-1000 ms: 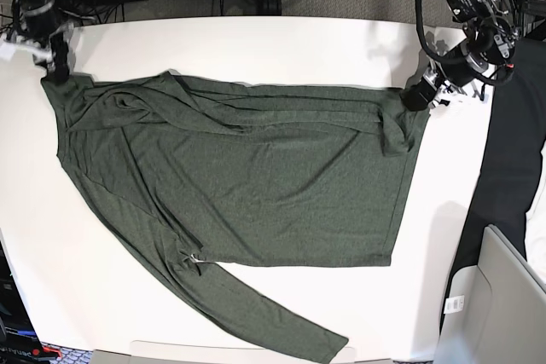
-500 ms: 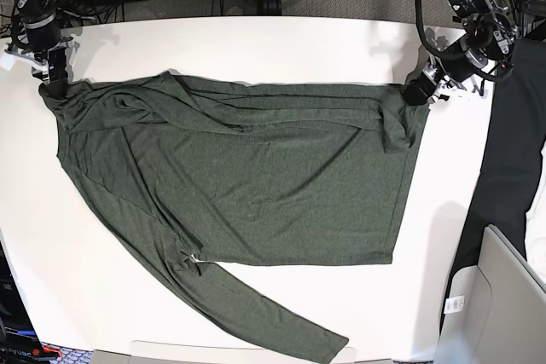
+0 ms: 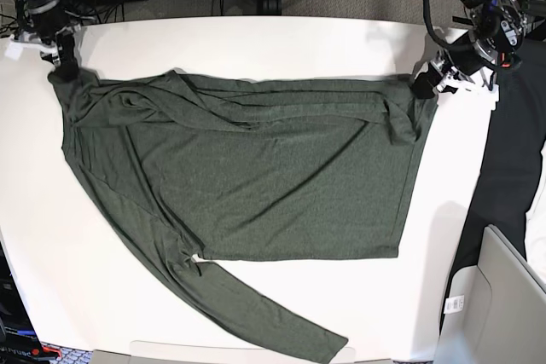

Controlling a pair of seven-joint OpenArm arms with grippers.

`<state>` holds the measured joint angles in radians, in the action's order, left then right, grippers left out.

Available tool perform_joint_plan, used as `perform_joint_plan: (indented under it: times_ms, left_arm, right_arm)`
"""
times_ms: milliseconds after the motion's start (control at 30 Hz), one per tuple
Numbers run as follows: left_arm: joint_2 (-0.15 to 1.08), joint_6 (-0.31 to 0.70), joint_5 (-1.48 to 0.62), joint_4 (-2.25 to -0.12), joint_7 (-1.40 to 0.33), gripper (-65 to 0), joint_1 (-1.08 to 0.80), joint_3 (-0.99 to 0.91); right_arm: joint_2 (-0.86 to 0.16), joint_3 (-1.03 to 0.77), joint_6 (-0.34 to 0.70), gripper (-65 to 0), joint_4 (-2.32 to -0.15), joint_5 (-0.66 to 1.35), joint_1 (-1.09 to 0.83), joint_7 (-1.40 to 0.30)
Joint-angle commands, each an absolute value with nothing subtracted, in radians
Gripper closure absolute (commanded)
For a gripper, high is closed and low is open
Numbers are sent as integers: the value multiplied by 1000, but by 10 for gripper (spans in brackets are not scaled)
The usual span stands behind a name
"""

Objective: Fold the T-shirt properly
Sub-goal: 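Lift both grippers with the shirt edge and pull it back outward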

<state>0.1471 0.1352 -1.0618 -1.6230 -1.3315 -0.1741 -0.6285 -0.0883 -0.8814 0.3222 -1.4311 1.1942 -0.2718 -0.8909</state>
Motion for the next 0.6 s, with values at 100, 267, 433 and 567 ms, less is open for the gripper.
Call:
perform_joint_plan:
  times_ms: [100, 267, 433, 567]
  left_arm:
    - [162, 137, -1112, -1639, -1342, 0, -217, -633]
    - [211, 137, -1171, -1639, -1336, 0, -266, -634]
    - [232, 137, -1198, -1639, -1342, 0, -288, -705]
    - [234, 137, -1198, -1639, -1342, 0, -302, -717]
  right_arm:
    - [-97, -888, 318, -3, -1484, 1202, -315, -898]
    - [-97, -891, 318, -3, -1529, 1204, -352, -898]
    - [-117, -914, 318, -3, -1532, 1237, -378, -898]
    - [-125, -941, 318, -3, -1532, 1242, -386, -898]
